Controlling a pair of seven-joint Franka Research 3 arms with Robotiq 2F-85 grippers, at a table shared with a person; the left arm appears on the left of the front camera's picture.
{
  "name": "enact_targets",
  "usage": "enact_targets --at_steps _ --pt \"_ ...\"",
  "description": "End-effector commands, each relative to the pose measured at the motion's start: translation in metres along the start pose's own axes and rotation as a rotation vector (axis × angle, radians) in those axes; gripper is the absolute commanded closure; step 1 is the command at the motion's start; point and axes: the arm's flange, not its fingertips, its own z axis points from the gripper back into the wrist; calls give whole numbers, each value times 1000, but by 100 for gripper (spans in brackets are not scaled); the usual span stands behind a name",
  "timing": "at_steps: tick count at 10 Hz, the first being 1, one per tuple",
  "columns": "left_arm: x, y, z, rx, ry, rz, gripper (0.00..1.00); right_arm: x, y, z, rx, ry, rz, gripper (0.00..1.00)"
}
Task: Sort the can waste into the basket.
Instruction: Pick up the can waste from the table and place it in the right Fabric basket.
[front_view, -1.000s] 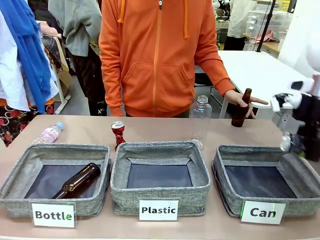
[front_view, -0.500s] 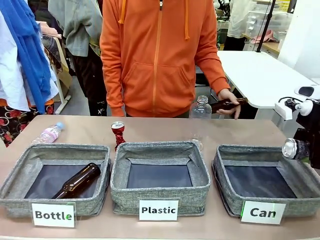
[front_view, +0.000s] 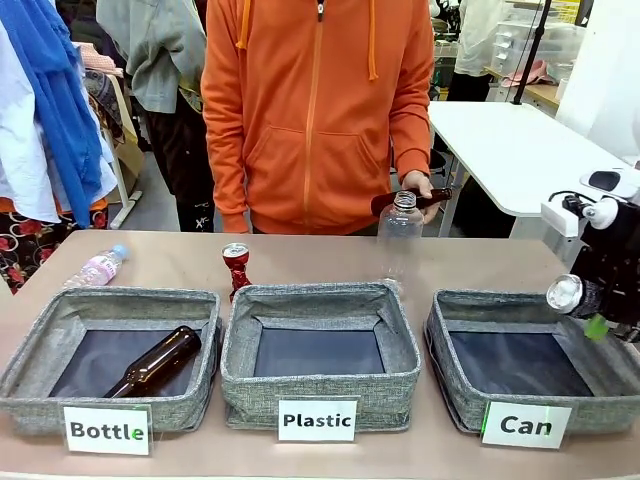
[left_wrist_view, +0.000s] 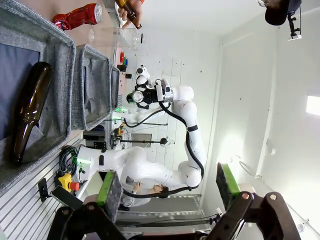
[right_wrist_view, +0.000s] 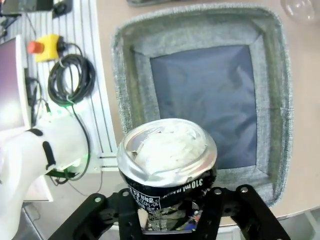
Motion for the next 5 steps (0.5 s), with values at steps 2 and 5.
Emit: enact_targets --at_steps 2,5 --pt "-2 -3 1 -15 3 -3 0 3 -10 8 1 -56 35 9" --pt "-2 -3 1 -15 3 -3 0 5 -8 8 -13 -88 -2 0"
